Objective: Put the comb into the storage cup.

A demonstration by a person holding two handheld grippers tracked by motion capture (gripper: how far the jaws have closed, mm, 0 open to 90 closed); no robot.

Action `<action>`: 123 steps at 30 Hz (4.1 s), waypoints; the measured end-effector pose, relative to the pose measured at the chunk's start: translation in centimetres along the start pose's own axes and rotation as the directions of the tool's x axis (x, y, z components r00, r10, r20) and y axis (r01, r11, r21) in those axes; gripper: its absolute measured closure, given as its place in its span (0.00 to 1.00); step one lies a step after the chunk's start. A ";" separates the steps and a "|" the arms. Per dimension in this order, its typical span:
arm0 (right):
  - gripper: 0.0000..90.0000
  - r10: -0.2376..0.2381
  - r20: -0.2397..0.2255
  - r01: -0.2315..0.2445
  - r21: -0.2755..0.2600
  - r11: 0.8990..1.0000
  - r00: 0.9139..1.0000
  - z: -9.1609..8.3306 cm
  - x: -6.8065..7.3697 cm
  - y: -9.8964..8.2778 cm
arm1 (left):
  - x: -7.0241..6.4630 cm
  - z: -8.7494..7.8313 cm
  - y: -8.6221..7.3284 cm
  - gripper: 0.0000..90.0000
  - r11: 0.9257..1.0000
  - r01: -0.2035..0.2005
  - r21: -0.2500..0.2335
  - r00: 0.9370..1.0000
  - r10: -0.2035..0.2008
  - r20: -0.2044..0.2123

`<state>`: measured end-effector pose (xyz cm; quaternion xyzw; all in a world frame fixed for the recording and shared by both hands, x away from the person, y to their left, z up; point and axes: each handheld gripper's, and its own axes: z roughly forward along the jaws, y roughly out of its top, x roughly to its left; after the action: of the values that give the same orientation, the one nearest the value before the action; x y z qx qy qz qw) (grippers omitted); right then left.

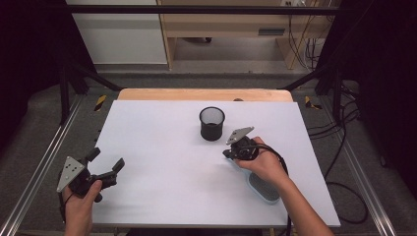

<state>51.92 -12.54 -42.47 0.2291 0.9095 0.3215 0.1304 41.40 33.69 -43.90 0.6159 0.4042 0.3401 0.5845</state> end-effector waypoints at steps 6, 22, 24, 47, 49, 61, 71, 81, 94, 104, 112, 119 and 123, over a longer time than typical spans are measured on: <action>1.00 -0.028 -0.021 0.029 0.042 0.999 0.999 0.9 0.2 0.0 | 0.0 0.2 0.0 0.02 1.000 -0.001 0.007 1.000 0.001 0.002; 1.00 -0.038 -0.028 0.040 0.068 0.997 0.999 2.0 0.0 -0.2 | 0.1 0.1 0.0 0.02 1.000 -0.001 0.009 1.000 0.001 -0.004; 1.00 -0.050 -0.027 0.052 0.084 0.995 0.998 2.1 0.0 -0.2 | 0.2 0.1 0.0 0.03 1.000 -0.001 0.009 1.000 0.001 -0.006; 1.00 -0.035 0.029 0.029 0.181 0.983 0.999 2.6 -1.7 -0.9 | 0.2 0.0 0.0 0.03 1.000 -0.005 0.013 1.000 0.005 -0.003; 1.00 -0.022 0.042 0.014 0.180 0.983 0.999 2.5 -2.2 -1.2 | 0.2 0.1 -0.1 0.03 1.000 -0.004 0.013 1.000 0.004 -0.004; 1.00 0.075 0.121 -0.096 0.181 0.979 0.990 1.0 -5.1 -3.3 | 0.2 0.1 -0.1 0.03 1.000 -0.020 0.021 1.000 0.020 -0.009; 1.00 0.121 0.199 -0.159 0.187 0.969 0.972 -0.4 -7.1 -5.5 | 0.1 0.1 -0.1 0.03 0.999 -0.027 0.027 1.000 0.027 -0.008; 1.00 0.172 0.294 -0.230 0.174 0.958 0.940 -2.9 -8.7 -8.8 | 0.1 0.1 -0.1 0.03 0.999 -0.038 0.033 0.999 0.039 -0.018; 1.00 0.222 0.325 -0.286 0.166 0.944 0.919 -5.8 -8.6 -12.1 | 0.1 0.0 -0.1 0.03 0.999 -0.039 0.036 0.999 0.040 -0.025; 1.00 0.247 0.307 -0.317 0.200 0.927 0.919 -8.0 -7.2 -14.3 | 0.1 0.0 -0.2 0.03 0.999 -0.037 0.039 0.999 0.038 -0.026; 1.00 0.250 0.272 -0.315 0.230 0.921 0.929 -9.6 -4.9 -16.0 | 0.1 -0.1 -0.2 0.03 0.998 -0.040 0.044 0.999 0.041 -0.030; 1.00 0.260 0.239 -0.314 0.225 0.922 0.936 -10.4 -3.3 -16.9 | 0.2 -0.1 -0.3 0.03 0.998 -0.035 0.046 0.999 0.037 -0.037; 1.00 0.251 0.225 -0.302 0.233 0.924 0.942 -10.7 -2.0 -17.1 | 0.3 -0.2 -0.2 0.03 0.998 -0.033 0.044 0.999 0.035 -0.040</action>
<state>43.77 -30.95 -45.18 0.4006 0.8858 0.1890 0.1382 41.33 34.00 -44.13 0.6282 0.4128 0.3537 0.5566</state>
